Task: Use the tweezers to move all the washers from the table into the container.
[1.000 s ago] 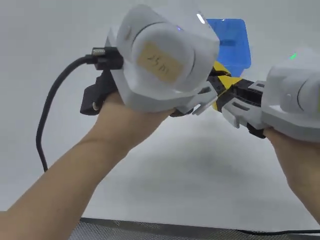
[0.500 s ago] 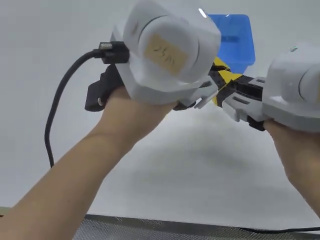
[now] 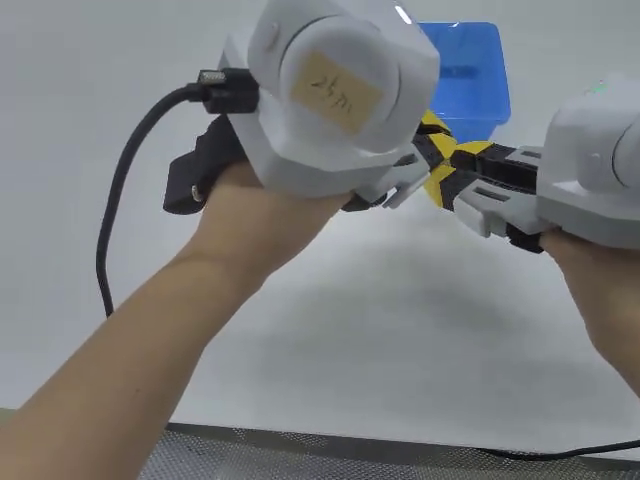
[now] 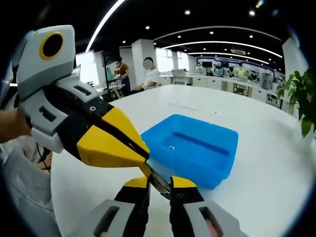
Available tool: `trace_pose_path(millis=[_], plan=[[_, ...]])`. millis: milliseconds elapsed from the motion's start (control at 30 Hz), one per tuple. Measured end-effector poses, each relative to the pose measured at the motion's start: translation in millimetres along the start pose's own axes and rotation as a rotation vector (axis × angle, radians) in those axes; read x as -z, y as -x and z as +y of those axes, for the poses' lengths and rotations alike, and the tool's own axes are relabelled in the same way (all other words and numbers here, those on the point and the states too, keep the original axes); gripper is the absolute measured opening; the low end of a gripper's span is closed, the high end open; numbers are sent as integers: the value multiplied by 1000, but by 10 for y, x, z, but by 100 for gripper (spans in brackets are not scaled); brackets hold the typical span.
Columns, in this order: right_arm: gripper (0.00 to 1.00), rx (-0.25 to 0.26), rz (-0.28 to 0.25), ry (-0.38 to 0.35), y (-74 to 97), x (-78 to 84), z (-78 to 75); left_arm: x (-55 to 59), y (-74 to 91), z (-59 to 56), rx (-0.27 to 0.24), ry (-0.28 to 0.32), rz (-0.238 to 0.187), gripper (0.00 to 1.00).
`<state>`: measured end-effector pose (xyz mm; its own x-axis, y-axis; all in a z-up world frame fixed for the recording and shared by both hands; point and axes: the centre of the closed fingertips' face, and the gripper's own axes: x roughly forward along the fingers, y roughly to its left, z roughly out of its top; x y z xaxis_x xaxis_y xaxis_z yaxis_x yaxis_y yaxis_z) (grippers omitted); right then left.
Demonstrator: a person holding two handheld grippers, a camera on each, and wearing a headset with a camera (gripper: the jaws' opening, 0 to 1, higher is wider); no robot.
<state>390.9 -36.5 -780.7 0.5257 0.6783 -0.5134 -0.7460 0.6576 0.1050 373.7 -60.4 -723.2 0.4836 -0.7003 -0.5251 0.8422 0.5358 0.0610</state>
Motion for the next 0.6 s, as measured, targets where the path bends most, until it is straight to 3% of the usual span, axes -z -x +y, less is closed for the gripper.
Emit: trace_pose_path(millis=[400, 600], plan=[[9, -29, -4, -39, -5, -9, 72, -23, -3, 15, 3, 10, -3, 0], [9, -23, -8, -24, -13, -26, 61, -29, -7, 19, 2, 2, -6, 0]])
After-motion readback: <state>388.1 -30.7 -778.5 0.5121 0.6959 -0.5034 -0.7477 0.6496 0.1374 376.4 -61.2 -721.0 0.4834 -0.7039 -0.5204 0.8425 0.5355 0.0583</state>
